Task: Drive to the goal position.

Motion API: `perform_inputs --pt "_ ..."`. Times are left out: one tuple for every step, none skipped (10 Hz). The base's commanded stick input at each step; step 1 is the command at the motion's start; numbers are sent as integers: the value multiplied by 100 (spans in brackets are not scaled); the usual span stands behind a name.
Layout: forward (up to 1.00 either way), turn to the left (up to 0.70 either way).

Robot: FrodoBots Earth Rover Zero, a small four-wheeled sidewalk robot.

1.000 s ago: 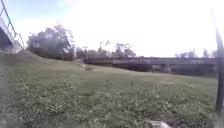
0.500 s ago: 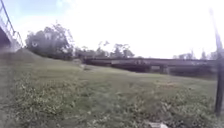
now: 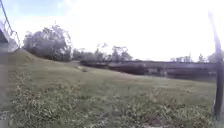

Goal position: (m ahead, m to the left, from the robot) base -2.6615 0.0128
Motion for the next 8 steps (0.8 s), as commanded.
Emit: perform_inputs --pt "16 -12" --pt "0 0" --pt "0 0" --pt "0 0" --pt "0 0" --pt "0 0" --pt "0 0" --pt "0 0"
